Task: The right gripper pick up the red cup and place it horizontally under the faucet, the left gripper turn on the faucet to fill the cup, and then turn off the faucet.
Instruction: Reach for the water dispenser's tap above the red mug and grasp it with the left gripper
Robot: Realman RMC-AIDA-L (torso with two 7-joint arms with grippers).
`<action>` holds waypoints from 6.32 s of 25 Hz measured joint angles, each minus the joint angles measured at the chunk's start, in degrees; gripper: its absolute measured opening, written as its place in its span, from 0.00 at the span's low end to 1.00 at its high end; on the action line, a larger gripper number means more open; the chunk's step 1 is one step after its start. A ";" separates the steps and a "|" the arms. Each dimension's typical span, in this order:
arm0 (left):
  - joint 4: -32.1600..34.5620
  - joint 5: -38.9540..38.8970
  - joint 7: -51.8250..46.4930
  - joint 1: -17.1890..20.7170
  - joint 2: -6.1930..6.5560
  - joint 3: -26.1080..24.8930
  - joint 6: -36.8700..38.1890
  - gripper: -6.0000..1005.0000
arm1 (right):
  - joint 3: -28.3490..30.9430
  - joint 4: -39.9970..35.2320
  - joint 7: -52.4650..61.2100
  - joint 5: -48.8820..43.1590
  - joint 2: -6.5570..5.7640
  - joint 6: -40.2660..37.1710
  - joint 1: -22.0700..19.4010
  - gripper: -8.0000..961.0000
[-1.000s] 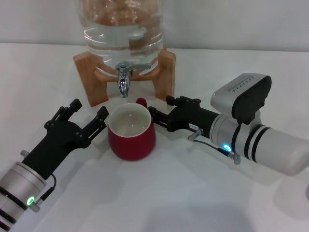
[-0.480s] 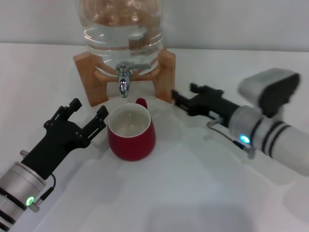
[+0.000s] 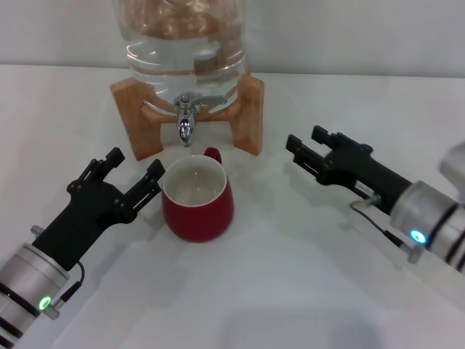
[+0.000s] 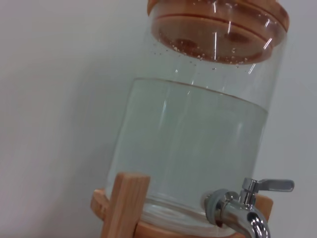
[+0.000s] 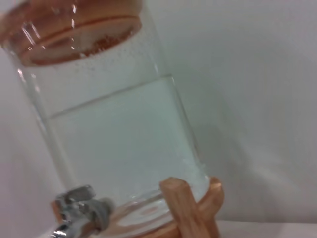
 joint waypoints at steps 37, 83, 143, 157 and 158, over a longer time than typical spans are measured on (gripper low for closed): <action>0.01 0.09 0.45 1.11 0.17 2.82 -6.56 0.86 | 9.12 -9.26 0.39 -18.46 0.30 13.70 -6.81 0.64; 0.41 -0.15 0.18 -0.15 0.16 7.27 0.79 0.86 | 10.00 -8.75 0.25 -18.46 0.50 13.76 -6.53 0.64; 0.92 -0.17 0.33 0.53 0.17 7.00 1.34 0.86 | 10.70 -8.93 0.47 -17.76 0.59 13.66 -7.25 0.63; 0.93 -0.21 0.44 1.05 0.45 6.58 -8.33 0.86 | 10.70 -8.84 0.42 -17.76 0.59 13.89 -7.84 0.63; 0.94 -0.20 0.43 0.88 0.55 6.58 -9.27 0.86 | 10.70 -8.78 0.36 -17.76 0.59 13.90 -7.91 0.63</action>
